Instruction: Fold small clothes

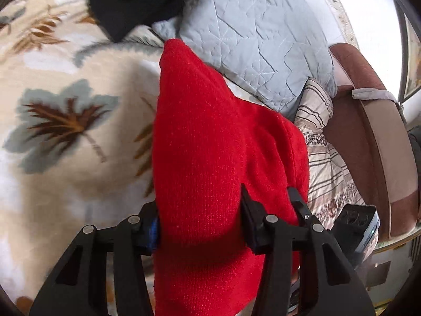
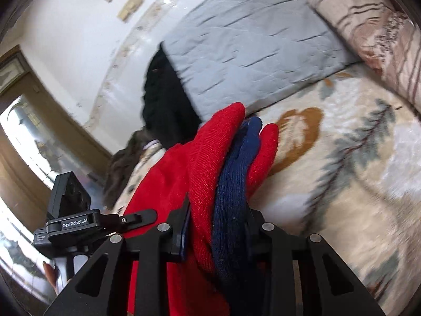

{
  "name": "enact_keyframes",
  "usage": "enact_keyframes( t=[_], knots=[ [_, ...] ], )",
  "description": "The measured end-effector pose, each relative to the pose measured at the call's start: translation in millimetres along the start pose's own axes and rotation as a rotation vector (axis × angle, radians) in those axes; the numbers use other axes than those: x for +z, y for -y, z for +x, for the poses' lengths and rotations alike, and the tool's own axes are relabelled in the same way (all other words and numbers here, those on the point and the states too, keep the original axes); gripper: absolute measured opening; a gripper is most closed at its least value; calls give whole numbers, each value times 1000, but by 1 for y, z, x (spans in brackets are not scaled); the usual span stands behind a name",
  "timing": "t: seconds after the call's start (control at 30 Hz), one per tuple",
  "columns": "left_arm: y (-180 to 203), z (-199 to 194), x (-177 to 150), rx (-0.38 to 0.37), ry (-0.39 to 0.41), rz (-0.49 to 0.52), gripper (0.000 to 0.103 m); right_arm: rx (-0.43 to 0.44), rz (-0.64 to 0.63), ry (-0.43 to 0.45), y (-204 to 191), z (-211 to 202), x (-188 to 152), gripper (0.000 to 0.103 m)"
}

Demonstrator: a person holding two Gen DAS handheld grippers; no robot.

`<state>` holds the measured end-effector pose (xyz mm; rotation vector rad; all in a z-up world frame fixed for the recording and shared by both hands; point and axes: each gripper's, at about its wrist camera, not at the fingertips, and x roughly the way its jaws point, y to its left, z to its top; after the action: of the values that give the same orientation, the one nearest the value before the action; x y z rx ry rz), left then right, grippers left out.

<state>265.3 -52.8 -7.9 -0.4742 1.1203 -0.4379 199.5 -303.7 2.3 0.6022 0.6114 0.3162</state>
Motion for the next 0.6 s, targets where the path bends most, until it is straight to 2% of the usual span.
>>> enact_keyframes(
  t=[0.17,0.3,0.37,0.4,0.43,0.5,0.6],
  knots=[
    [-35,-15,-18,34,-18,-28,48,24,28,-88,-19,10,-31,31],
    [-71,-15,-47,4,-37,-82,50,19,20,-173,-28,15,-56,31],
    [-82,-9,-54,2,-27,-89,57,-19,28,-204,-23,20,-66,32],
    [-92,-6,-57,-20,-20,-122,63,-72,37,-226,-16,24,-71,34],
    [-96,-6,-57,-44,-33,-154,63,-98,49,-241,-12,26,-74,37],
    [-98,-16,-54,-65,-46,-186,62,-90,106,-227,-9,17,-71,38],
    [-88,-54,-49,-23,68,-111,60,-89,100,-99,-22,-11,-56,40]
  ],
)
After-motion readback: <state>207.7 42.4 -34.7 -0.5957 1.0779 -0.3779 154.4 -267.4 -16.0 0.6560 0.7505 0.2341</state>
